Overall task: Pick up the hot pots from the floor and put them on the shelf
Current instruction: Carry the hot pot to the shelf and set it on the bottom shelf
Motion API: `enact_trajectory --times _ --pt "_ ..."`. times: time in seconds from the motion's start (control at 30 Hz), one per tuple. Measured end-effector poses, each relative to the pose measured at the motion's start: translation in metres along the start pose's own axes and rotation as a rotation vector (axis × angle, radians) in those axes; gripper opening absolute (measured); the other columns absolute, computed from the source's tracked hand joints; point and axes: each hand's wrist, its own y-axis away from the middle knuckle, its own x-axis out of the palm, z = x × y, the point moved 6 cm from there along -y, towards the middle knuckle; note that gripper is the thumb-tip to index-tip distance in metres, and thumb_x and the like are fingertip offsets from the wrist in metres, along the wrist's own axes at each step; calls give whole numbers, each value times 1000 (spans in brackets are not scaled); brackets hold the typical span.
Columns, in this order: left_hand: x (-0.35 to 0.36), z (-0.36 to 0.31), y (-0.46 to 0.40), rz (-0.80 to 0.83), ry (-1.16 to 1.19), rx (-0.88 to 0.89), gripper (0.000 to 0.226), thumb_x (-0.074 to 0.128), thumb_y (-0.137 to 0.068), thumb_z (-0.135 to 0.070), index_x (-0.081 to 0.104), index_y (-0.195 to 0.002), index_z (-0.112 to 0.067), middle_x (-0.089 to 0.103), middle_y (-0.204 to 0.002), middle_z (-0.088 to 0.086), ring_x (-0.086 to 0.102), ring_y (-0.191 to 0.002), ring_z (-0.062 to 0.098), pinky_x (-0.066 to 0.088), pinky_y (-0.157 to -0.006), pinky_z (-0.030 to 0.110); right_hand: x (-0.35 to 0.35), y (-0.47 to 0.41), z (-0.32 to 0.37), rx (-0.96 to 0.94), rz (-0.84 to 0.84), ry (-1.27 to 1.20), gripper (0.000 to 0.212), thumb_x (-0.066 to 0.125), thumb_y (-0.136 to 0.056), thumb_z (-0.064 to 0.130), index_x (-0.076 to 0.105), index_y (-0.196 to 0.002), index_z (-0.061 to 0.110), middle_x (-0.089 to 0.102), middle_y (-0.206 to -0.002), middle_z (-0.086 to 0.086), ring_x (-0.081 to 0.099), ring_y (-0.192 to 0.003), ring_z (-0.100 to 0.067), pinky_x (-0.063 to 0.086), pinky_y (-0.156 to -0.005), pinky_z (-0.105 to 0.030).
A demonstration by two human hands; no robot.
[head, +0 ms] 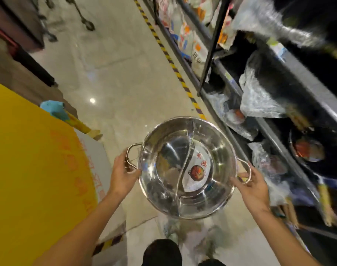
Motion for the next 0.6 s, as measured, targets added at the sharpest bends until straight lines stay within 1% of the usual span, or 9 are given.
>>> enact_trajectory --times 0.07,0.17,0.27,0.3,0.33,0.4,0.47,0.5,0.6 --pt "-3 -16 29 23 17 30 86 85 -73 -30 39 -146 -30 52 -106 -3 60 -86 20 56 -77 35 -33 30 3 -14 -22 -8 60 87 -72 19 57 -125 23 68 -91 1 63 -78 -20 52 -81 -37" --pt "5 -32 73 64 25 69 87 84 -75 -22 37 -147 -31 50 -109 -7 61 -91 20 56 -81 35 -82 74 -8 -31 -57 2 69 85 -75 19 53 -136 25 67 -97 -2 64 -81 -24 50 -74 -31" --pt "21 -40 123 98 -7 125 89 85 -74 -20 36 -148 -31 50 -113 -2 61 -90 19 55 -79 35 -131 117 -36 -31 -104 37 68 84 -76 21 53 -136 23 66 -94 5 62 -74 -16 45 -63 -25" --pt "27 -43 141 110 -17 151 88 85 -74 -19 37 -147 -31 50 -112 -3 62 -89 18 56 -80 36 -149 131 -49 -34 -119 39 70 85 -75 23 53 -137 24 66 -95 7 63 -74 -14 45 -62 -25" --pt "35 -46 160 125 -21 186 87 84 -74 -18 38 -146 -30 50 -110 -5 62 -87 18 56 -81 38 -167 147 -64 -43 -128 34 73 86 -73 25 52 -138 26 66 -96 8 64 -77 -14 49 -65 -28" --pt "53 -53 203 165 -31 273 84 85 -73 -18 41 -143 -30 50 -106 -3 63 -82 22 57 -79 42 -203 183 -95 -67 -123 9 83 88 -67 32 48 -140 34 67 -100 10 67 -87 -13 55 -76 -36" --pt "73 -59 252 196 -59 344 86 87 -70 -27 41 -143 -31 50 -105 0 63 -81 24 56 -75 41 -243 223 -129 -87 -129 -12 83 86 -60 46 48 -134 47 67 -104 15 65 -95 -7 56 -82 -36" --pt "83 -61 278 210 -63 369 87 88 -69 -31 41 -143 -30 49 -106 0 63 -81 23 56 -74 40 -264 244 -145 -100 -135 -23 82 85 -59 51 48 -132 50 67 -105 18 65 -97 -3 56 -82 -32" --pt "113 -70 357 293 -90 441 89 88 -67 -34 41 -142 -30 49 -106 1 63 -80 23 56 -69 36 -329 315 -193 -101 -200 -56 77 85 -58 56 50 -127 52 64 -105 31 62 -94 10 47 -71 -6"
